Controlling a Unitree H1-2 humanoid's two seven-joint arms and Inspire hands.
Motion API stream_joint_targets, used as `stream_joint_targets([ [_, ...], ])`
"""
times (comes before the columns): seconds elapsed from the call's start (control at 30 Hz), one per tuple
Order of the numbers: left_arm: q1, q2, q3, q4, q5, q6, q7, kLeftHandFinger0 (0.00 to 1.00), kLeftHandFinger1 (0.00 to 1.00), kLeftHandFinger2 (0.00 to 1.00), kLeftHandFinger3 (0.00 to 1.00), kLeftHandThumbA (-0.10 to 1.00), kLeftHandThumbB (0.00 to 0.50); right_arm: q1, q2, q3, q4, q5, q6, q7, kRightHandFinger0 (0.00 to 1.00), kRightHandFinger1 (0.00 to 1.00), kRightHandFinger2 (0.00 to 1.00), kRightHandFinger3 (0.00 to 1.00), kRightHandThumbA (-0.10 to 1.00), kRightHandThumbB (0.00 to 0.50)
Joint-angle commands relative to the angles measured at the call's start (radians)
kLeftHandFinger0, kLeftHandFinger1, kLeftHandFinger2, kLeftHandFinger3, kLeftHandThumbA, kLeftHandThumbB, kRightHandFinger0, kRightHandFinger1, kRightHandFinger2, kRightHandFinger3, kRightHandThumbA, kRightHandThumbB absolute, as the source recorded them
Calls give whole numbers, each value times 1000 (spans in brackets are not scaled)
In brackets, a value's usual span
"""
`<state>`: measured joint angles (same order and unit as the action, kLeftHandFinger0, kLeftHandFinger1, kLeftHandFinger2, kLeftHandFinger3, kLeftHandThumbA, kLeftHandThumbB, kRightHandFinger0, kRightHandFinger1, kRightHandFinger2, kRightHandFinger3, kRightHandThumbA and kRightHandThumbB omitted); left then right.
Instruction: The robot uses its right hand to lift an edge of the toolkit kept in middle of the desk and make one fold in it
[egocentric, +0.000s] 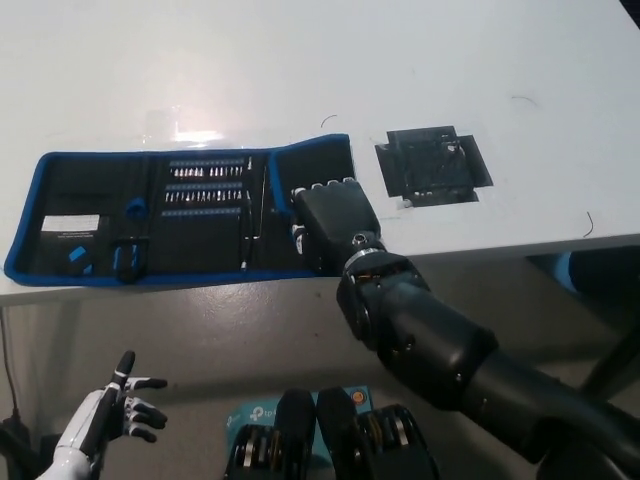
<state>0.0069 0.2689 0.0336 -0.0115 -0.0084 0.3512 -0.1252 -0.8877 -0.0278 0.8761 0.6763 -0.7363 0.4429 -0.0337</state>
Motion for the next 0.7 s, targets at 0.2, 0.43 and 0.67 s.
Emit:
stream_joint_targets([
  [0.2,17,20,4,-29,3,-3,-11,481,465,373,632,1000,500,113,74,-282,-171,41,27,272,1000,1000,1000,1000,731,500],
  [0.43,20,13,9,-26,0,0,-6,474,473,389,659,1000,494,125,155,-522,-312,9,27,366,1000,1000,1000,1000,785,500],
  [0.67,19,14,12,-30,1,3,-7,452,446,362,625,1000,500,130,238,-719,-474,-47,27,535,1000,1000,1000,1000,800,500],
])
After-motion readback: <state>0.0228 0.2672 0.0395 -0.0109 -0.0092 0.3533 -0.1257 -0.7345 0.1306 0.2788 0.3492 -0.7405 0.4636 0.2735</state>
